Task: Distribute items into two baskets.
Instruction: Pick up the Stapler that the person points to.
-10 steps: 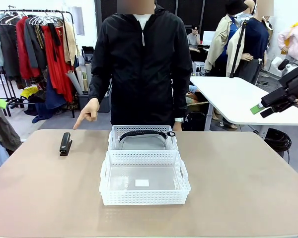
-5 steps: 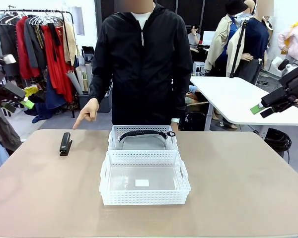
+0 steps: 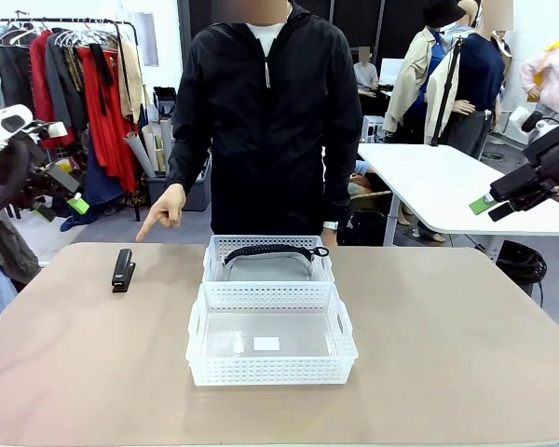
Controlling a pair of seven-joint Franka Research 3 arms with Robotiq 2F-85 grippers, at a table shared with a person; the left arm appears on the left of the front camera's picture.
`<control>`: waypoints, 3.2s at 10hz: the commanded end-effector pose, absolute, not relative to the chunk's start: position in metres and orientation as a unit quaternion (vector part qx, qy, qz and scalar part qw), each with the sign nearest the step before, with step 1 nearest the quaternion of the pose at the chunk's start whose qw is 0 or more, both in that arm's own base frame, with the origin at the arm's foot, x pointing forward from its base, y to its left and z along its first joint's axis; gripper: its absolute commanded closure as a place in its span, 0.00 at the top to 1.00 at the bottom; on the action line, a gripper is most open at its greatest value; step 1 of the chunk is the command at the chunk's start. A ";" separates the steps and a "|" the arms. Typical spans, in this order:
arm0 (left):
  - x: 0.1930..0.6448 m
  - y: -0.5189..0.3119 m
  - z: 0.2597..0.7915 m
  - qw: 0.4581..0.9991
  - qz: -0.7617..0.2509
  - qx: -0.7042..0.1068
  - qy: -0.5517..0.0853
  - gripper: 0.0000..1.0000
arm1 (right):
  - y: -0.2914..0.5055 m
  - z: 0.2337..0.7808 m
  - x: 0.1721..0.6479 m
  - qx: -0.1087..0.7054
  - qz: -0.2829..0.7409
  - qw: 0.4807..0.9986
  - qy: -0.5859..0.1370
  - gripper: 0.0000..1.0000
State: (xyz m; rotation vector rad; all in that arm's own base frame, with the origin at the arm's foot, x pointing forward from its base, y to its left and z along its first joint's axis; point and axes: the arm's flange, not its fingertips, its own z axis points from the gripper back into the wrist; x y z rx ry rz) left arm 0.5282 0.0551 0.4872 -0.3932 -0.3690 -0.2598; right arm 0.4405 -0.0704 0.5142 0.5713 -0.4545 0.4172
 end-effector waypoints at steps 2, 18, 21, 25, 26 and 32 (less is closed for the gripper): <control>0.559 0.038 0.483 0.968 -0.121 -0.164 -0.147 1.00 | -0.070 0.515 0.440 0.279 0.202 0.912 -0.222 1.00; 0.635 -0.050 0.375 0.996 -0.070 -0.009 -0.060 1.00 | -0.070 0.515 0.440 0.279 0.202 0.912 -0.222 1.00; 0.633 -0.056 0.357 0.997 -0.052 0.009 -0.065 1.00 | -0.070 0.515 0.440 0.279 0.202 0.912 -0.222 1.00; 0.627 -0.058 0.338 0.998 0.006 0.019 -0.062 1.00 | -0.070 0.515 0.440 0.279 0.202 0.912 -0.222 1.00; 0.626 -0.057 0.334 0.998 0.019 0.016 -0.056 1.00 | -0.070 0.515 0.440 0.279 0.202 0.912 -0.222 1.00; 0.621 -0.058 0.323 0.998 0.031 -0.007 -0.049 0.92 | -0.070 0.515 0.440 0.279 0.202 0.912 -0.222 1.00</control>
